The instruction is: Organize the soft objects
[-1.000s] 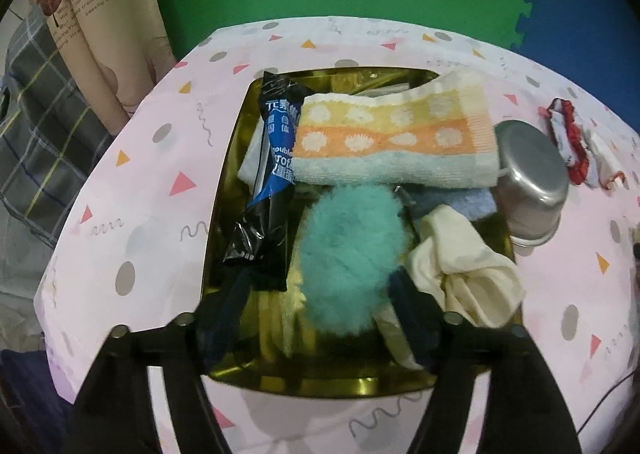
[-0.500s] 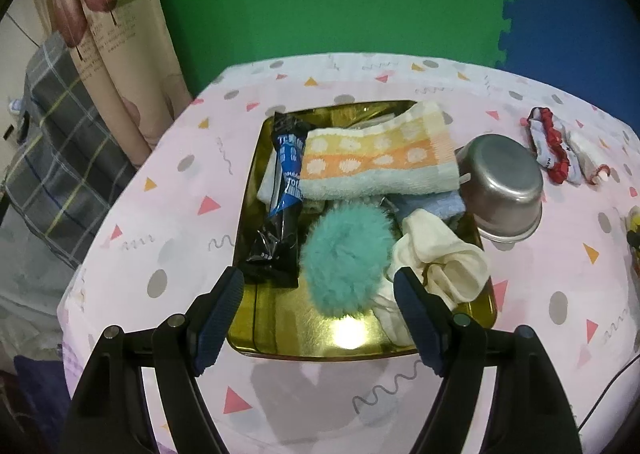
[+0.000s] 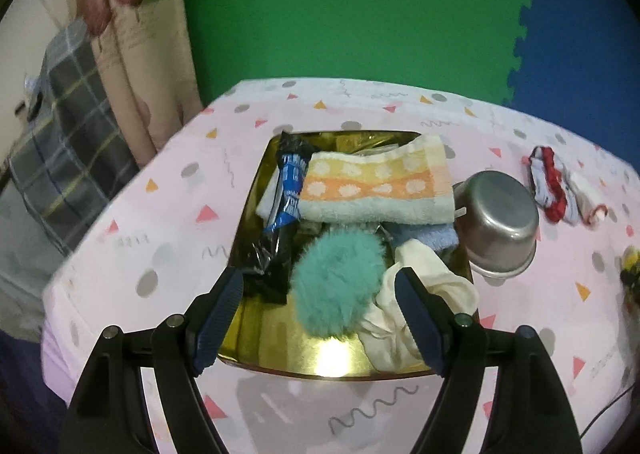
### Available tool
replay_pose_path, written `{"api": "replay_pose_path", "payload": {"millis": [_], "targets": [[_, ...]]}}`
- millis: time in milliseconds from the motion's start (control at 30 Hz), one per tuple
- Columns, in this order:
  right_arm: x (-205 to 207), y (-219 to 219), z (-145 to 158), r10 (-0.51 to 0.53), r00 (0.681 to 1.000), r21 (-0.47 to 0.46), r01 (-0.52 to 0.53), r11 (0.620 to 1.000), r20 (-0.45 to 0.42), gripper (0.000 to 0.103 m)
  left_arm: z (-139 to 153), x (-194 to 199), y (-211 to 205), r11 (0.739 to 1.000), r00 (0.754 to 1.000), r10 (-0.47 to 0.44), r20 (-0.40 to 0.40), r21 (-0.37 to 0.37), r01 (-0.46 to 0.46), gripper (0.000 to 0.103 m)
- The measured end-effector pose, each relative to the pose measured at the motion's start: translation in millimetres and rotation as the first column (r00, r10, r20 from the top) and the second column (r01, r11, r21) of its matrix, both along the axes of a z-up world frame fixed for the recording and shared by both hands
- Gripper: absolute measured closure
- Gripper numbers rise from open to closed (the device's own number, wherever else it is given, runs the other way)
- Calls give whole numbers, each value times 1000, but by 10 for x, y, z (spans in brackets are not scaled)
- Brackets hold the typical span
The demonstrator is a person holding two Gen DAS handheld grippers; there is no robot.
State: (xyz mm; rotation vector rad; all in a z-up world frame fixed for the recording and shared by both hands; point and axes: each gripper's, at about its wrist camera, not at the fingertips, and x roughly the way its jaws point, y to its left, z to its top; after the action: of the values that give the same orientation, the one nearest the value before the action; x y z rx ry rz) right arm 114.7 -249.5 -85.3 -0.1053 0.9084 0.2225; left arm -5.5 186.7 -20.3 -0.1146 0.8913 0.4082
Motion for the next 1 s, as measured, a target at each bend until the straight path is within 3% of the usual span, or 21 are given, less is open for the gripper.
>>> {"api": "replay_pose_path", "payload": {"millis": [67,167,533,700,1000], "targets": [[1,-4,0,0,1000,4,0,1000,-1,68,-54,-20,28,1000,1000,9,-4,-13,-9,27],[0,-1,2,0,1000,4,0,1000,-1,68,-99,-61,48,999,1000,28,-5,26,-28,27],[-7,48,19,-3,1000,-42,4,999,5,68,-108,-123,160,999,998,48,32,-19,-48,27],[-8,68,26,-27,1000,-52,27,998,4,68,-93,-124,136,998,997,57,51,15,-58,27],[-33,155,84,-57,998,-58,57,997,0,78,-90,-135,126,999,998,35,52,19,-36,27]]}}
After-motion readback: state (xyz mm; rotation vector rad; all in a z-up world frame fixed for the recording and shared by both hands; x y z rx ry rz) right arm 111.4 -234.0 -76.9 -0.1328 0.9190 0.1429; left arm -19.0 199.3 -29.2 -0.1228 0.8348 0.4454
